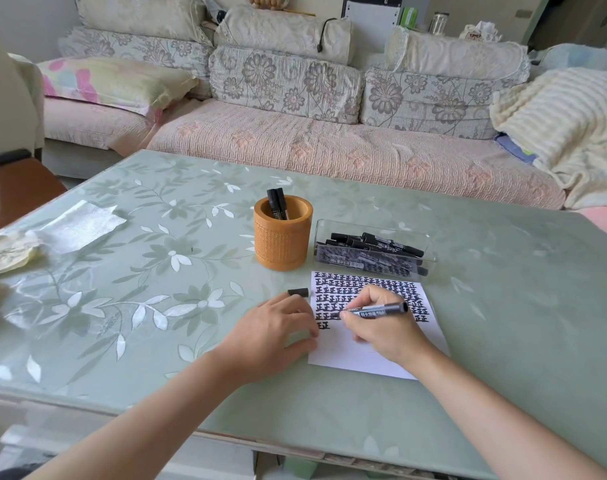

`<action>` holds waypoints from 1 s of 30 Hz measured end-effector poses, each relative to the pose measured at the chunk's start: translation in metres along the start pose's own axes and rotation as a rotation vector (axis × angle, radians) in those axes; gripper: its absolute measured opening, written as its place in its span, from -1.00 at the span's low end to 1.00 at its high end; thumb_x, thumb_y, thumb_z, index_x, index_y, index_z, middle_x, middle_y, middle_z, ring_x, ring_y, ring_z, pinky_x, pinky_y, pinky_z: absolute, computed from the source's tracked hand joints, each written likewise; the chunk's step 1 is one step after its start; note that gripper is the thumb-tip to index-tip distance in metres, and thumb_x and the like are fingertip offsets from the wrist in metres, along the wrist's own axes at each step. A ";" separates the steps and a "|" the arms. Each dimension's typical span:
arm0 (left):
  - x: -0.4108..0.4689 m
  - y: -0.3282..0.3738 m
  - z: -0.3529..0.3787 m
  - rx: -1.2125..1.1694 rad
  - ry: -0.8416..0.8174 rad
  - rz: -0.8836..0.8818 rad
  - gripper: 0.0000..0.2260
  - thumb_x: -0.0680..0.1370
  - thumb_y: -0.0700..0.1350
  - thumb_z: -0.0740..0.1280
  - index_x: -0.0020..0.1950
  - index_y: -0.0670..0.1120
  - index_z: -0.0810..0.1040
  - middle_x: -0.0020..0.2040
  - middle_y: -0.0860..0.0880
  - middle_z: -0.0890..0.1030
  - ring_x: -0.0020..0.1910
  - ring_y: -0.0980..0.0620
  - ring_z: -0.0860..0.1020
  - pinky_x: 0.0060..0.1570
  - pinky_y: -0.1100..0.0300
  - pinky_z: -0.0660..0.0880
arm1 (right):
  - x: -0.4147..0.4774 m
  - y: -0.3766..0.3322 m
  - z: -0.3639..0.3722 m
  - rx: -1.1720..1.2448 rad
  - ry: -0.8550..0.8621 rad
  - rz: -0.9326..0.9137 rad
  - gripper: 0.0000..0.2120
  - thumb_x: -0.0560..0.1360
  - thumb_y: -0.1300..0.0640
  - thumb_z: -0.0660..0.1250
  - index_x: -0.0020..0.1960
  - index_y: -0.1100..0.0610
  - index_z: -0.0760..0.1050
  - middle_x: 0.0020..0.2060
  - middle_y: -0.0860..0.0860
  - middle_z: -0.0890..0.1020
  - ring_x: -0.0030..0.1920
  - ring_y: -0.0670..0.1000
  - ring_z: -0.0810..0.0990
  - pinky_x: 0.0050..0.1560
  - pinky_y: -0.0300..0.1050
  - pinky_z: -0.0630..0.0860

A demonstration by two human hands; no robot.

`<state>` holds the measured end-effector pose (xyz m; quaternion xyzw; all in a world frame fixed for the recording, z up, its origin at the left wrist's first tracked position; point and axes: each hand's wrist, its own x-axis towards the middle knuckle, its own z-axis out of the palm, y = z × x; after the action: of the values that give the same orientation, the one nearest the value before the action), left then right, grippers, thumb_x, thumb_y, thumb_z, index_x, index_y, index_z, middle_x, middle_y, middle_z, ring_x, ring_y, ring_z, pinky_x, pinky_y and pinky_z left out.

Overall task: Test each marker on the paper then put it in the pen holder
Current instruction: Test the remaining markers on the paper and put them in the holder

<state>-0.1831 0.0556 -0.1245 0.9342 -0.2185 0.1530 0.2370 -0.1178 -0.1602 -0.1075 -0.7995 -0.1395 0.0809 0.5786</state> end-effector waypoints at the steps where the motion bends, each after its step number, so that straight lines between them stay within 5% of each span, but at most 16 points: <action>1: 0.000 -0.001 0.000 0.001 -0.001 0.002 -0.88 0.52 0.12 0.30 -0.04 0.14 0.58 0.03 0.21 0.49 0.04 0.18 0.44 -0.07 0.10 0.51 | 0.001 0.001 0.000 0.003 -0.011 0.000 -0.81 0.42 0.31 0.46 -0.26 0.17 0.47 -0.41 0.14 0.57 -0.47 0.05 0.49 -0.39 -0.03 0.47; 7: 0.000 -0.002 0.003 0.020 0.006 0.015 -0.89 0.53 0.11 0.29 -0.03 0.13 0.57 0.03 0.21 0.51 0.05 0.17 0.43 -0.07 0.08 0.51 | 0.005 0.010 0.000 -0.101 -0.039 -0.057 -0.79 0.29 0.04 0.42 -0.34 0.03 0.38 -0.47 -0.04 0.48 -0.49 -0.02 0.38 -0.43 -0.12 0.34; 15: 0.000 -0.002 0.002 -0.001 -0.001 0.016 -0.89 0.52 0.10 0.29 -0.04 0.13 0.55 0.02 0.21 0.51 0.04 0.15 0.43 -0.05 0.08 0.50 | 0.003 0.012 0.002 -0.160 -0.045 -0.146 -0.78 0.36 0.10 0.44 -0.31 0.11 0.41 -0.36 0.12 0.55 -0.36 -0.04 0.44 -0.30 -0.07 0.36; 30: 0.000 -0.002 0.002 0.004 0.003 -0.008 -0.89 0.50 0.11 0.29 -0.05 0.14 0.56 0.02 0.21 0.51 0.05 0.16 0.43 -0.05 0.11 0.50 | -0.001 0.011 -0.001 -0.176 -0.100 -0.191 -0.78 0.34 0.15 0.41 -0.33 0.09 0.36 -0.41 -0.06 0.49 -0.36 -0.05 0.41 -0.29 -0.09 0.35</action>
<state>-0.1816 0.0554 -0.1268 0.9352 -0.2142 0.1538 0.2363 -0.1167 -0.1650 -0.1179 -0.8253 -0.2501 0.0528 0.5036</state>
